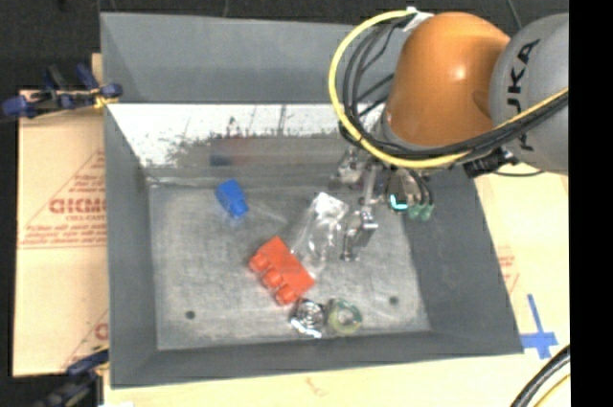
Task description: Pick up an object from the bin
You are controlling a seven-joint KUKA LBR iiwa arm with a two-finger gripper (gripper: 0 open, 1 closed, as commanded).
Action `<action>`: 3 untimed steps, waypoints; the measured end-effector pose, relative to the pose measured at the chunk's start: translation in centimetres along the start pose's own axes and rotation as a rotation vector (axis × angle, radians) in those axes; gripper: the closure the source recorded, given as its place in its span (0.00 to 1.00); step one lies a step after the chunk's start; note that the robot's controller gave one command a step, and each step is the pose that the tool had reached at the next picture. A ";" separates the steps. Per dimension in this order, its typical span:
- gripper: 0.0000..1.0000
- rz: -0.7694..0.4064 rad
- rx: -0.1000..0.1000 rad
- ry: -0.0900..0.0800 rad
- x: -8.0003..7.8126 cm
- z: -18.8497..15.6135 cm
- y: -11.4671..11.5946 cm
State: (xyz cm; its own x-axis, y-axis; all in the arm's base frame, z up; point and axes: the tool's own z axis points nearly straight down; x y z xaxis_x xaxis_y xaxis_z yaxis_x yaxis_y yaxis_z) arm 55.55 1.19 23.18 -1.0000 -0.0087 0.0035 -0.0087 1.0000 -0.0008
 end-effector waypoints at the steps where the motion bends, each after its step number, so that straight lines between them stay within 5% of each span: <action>1: 0.00 -0.314 0.002 -0.010 1.8 14.8 3.2; 2: 0.00 -0.183 0.005 -0.024 3.2 15.1 4.7; 3: 0.00 -0.978 0.006 -0.022 1.6 15.3 7.3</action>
Offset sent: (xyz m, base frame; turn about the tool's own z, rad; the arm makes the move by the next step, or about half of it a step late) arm -0.0214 0.0342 -0.1504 -0.3168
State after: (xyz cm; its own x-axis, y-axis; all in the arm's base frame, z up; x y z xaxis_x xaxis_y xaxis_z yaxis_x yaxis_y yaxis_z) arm 53.87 8.51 7.84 -0.5514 -0.8341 -0.0129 -0.8341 0.5515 -0.0123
